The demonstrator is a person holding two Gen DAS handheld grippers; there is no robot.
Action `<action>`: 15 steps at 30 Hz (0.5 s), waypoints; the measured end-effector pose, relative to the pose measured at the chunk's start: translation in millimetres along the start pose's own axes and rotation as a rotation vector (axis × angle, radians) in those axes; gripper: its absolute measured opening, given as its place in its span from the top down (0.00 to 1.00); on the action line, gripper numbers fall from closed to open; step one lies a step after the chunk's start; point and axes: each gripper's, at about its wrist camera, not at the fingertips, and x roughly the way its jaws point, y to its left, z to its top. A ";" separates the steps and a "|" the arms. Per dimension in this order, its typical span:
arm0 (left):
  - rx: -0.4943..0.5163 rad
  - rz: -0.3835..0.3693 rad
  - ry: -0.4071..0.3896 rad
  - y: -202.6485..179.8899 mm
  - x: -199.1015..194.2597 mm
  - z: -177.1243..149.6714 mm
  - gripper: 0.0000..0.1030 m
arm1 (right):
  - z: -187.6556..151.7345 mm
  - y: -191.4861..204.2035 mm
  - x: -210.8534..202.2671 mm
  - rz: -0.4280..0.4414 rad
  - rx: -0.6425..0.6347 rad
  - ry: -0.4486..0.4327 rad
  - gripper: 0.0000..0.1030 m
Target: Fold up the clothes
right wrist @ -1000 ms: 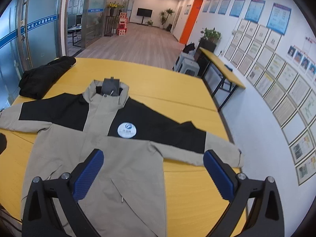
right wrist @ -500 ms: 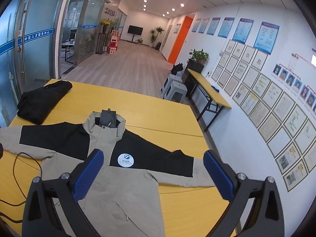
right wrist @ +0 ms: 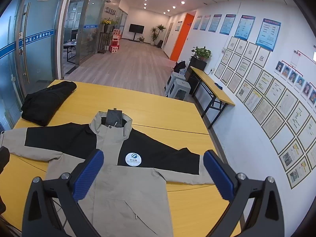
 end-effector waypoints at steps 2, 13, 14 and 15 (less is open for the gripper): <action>-0.002 -0.008 0.003 11.4 1.2 2.4 0.00 | 1.0 1.5 -1.4 0.001 0.002 -0.003 0.00; 0.065 -0.055 0.037 58.2 31.0 22.1 0.00 | -9.6 -17.7 10.8 -0.012 0.039 0.040 0.00; 0.073 -0.060 0.044 56.2 35.8 22.3 0.00 | -11.3 -23.3 14.2 -0.023 0.043 0.056 0.00; 0.079 -0.065 0.043 52.4 40.1 22.5 0.00 | -12.5 -28.7 17.1 -0.020 0.050 0.062 0.00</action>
